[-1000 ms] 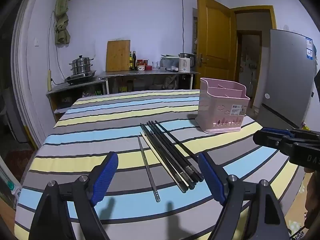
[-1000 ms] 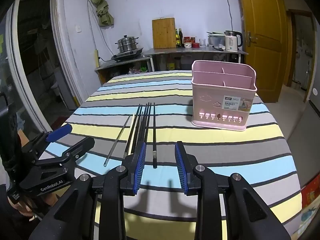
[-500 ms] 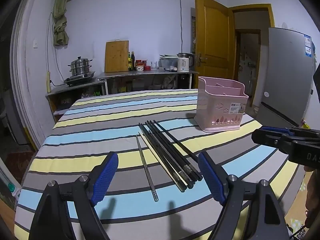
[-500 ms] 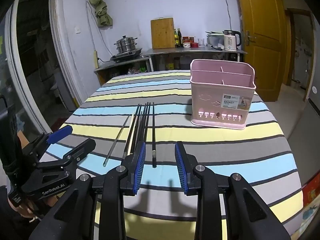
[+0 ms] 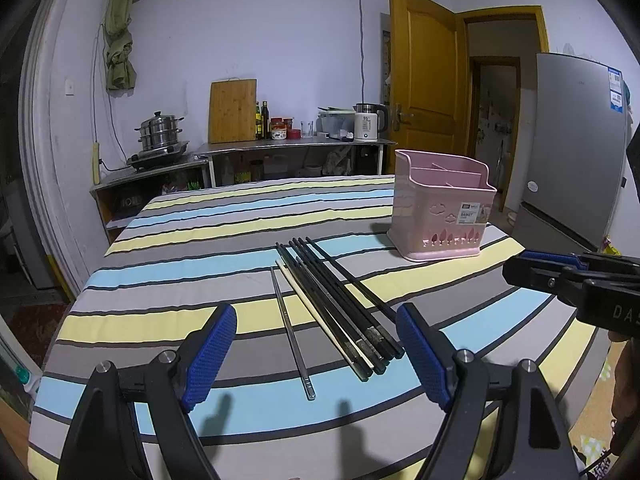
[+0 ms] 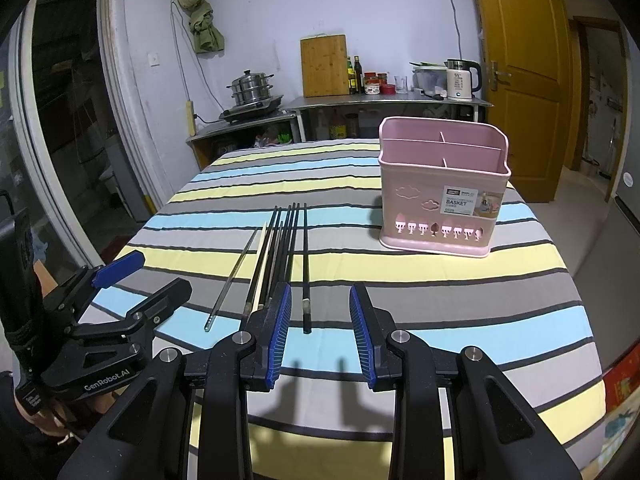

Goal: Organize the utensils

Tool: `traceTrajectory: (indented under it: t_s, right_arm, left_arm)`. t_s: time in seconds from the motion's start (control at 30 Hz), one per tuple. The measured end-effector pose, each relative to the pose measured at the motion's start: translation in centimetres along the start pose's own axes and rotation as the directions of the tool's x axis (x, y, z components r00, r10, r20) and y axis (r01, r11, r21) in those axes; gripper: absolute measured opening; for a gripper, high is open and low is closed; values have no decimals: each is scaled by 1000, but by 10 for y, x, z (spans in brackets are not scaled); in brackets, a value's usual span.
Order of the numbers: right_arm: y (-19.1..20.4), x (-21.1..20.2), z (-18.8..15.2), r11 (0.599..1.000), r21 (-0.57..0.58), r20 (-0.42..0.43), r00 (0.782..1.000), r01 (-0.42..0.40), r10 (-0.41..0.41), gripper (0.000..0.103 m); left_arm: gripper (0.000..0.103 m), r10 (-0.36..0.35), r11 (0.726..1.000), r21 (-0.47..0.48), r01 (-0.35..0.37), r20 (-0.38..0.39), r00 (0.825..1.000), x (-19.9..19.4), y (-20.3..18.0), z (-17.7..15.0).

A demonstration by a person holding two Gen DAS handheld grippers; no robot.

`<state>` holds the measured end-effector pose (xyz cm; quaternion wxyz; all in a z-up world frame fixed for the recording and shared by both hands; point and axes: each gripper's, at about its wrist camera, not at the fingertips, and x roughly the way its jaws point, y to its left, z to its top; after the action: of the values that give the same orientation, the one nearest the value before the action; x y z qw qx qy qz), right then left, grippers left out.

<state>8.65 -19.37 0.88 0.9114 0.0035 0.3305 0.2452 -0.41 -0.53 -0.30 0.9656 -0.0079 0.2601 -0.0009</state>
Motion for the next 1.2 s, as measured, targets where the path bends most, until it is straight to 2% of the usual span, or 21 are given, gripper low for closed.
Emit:
traceTrajectory:
  t_s: [1.2]
  right_arm:
    - [-1, 2, -2, 1000, -2, -3, 1000, 2, -2, 31]
  left_arm:
    - [82, -3, 1000, 7, 3, -9, 1000, 3, -3, 0]
